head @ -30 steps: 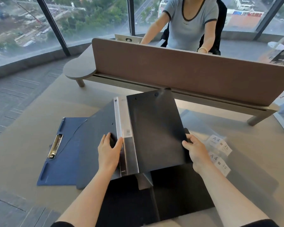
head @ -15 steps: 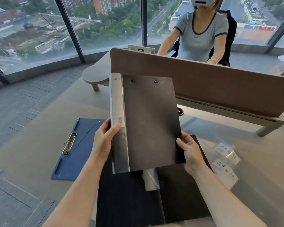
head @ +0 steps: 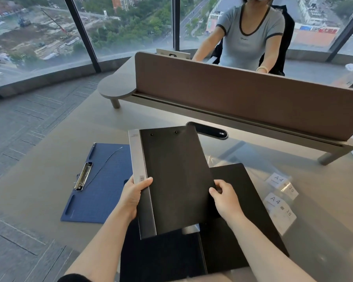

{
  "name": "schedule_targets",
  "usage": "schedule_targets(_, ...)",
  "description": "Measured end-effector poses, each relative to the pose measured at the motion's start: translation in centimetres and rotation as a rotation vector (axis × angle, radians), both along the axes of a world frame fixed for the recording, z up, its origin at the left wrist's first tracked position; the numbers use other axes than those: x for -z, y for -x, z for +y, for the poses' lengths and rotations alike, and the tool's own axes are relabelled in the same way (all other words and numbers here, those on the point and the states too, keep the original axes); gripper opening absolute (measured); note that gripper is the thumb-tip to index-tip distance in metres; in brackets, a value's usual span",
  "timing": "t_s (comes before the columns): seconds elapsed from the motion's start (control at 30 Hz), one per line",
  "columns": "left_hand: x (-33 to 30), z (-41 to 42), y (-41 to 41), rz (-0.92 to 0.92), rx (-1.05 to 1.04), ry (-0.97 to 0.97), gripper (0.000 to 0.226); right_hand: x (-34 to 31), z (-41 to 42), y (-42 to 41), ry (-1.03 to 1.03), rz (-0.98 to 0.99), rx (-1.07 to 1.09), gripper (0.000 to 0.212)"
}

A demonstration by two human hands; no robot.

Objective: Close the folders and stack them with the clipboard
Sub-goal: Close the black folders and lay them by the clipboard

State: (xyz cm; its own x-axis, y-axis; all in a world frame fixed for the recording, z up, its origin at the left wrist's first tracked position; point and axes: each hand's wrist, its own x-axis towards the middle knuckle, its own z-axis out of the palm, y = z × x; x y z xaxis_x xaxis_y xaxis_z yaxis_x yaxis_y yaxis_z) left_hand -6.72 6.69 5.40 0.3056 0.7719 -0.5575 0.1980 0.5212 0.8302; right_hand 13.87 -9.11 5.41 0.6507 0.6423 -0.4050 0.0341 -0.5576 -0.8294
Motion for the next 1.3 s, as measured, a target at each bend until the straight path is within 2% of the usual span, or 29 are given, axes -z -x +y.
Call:
schedule_targets(0.17,2.3,-0.3,0.8,0.052,-0.042,0.057,0.025,1.7,0.2,1.5,0.067,0.021,-0.01,0.017)
schedule_targets(0.33,3.7,-0.2,2.0,0.128,-0.045,0.03,0.026,3.2,0.5,2.6,0.177,-0.005,-0.042,0.051)
schedule_targets(0.43,4.6,0.0,2.8,0.199,-0.05,-0.009,0.028,4.1,0.9,3.4,0.252,-0.033,-0.089,0.059)
schedule_targets(0.57,5.9,0.7,3.9,0.349,-0.036,-0.101,0.039,5.3,1.6,4.3,0.308,-0.112,-0.155,0.054)
schedule_targets(0.73,6.5,1.7,5.1,0.508,-0.014,-0.196,0.041,5.8,2.5,5.3,0.357,-0.211,-0.233,0.049)
schedule_targets(0.87,6.7,2.4,6.1,0.64,0.035,-0.284,0.047,6.2,2.8,5.7,0.348,-0.205,-0.272,0.044)
schedule_targets(1.03,7.1,3.0,6.7,0.779,0.09,-0.345,0.066,6.6,2.7,5.5,0.299,-0.19,-0.242,0.037)
schedule_targets(1.2,6.7,2.5,5.6,0.907,0.165,-0.484,0.064,7.0,2.5,5.2,0.277,-0.194,-0.221,0.033)
schedule_targets(1.3,6.1,1.7,4.1,0.899,0.257,-0.621,0.058,6.9,2.3,4.7,0.264,-0.189,-0.198,0.033)
